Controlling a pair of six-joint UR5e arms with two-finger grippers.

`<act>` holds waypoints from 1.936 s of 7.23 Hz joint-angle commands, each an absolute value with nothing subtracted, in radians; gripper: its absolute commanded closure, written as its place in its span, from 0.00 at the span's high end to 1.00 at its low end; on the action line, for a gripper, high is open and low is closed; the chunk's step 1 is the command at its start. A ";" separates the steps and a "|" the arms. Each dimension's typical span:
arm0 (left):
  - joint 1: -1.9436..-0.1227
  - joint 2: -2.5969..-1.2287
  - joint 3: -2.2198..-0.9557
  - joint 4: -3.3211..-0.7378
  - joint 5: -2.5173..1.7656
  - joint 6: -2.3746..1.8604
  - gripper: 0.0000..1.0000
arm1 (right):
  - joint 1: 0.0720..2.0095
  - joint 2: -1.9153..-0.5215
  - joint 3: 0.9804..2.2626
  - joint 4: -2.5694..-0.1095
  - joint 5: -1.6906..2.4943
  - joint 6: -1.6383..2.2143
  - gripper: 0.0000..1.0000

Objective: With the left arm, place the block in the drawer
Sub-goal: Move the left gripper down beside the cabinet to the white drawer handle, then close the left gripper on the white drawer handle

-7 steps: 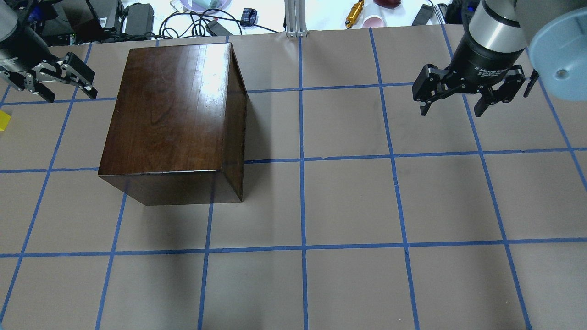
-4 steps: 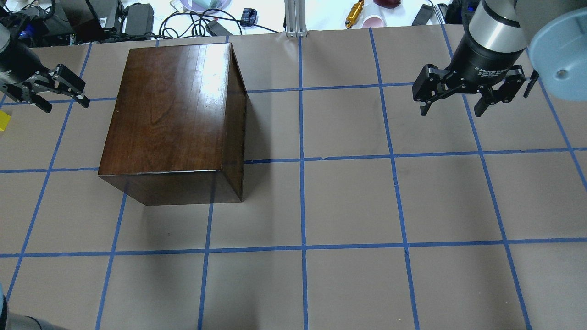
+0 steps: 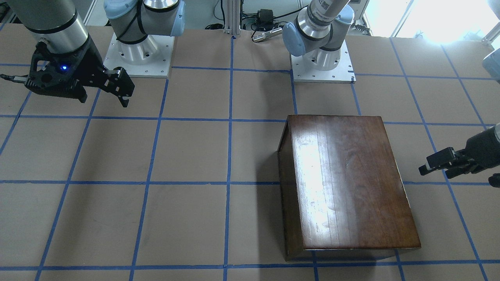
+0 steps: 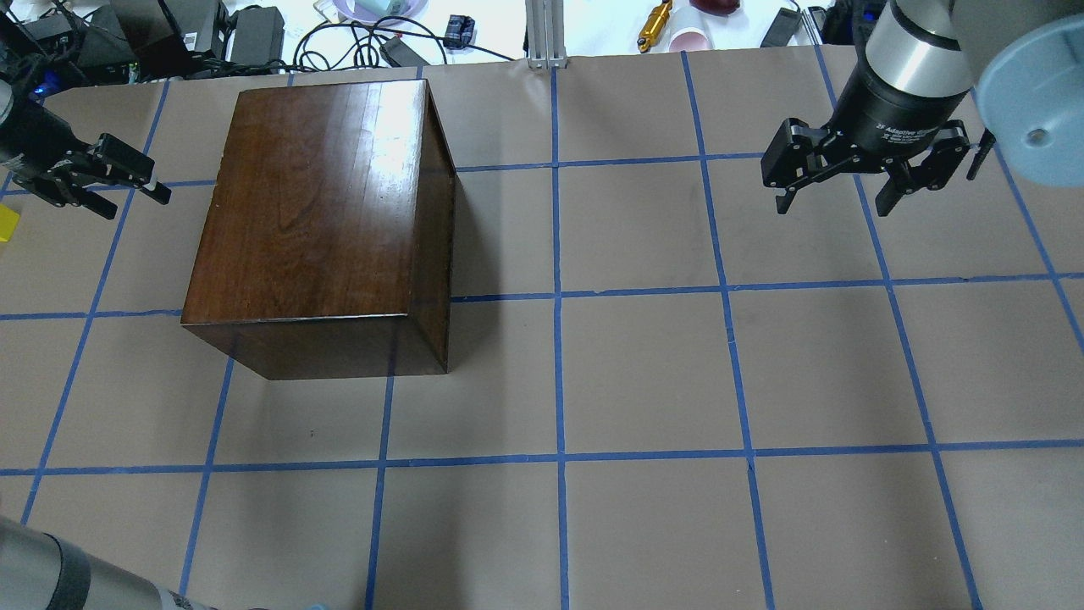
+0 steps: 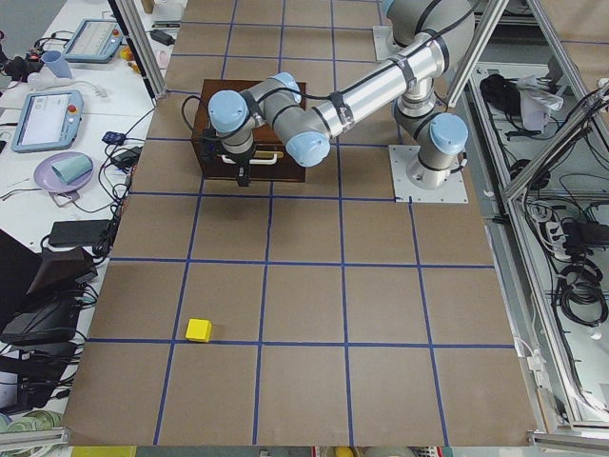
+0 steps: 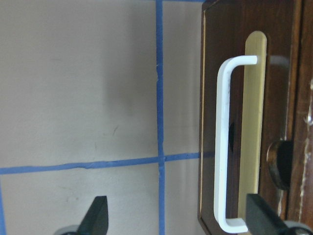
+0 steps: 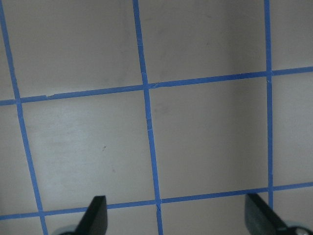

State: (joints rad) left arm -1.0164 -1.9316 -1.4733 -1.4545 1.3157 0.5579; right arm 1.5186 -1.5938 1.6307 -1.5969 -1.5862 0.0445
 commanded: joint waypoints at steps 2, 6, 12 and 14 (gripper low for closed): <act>-1.009 -1.985 -1.483 -1.463 1.220 0.578 1.00 | 1.519 -1.594 1.631 -1.597 -1.586 0.044 1.00; -1.015 -2.028 -1.503 -1.468 1.218 0.629 1.00 | 1.519 -1.594 1.631 -1.597 -1.586 0.044 1.00; -1.019 -2.026 -1.503 -1.473 1.183 0.673 0.98 | 1.519 -1.594 1.631 -1.597 -1.586 0.044 1.00; -1.019 -2.036 -1.505 -1.471 1.183 0.675 0.98 | 1.519 -1.594 1.631 -1.597 -1.586 0.044 1.00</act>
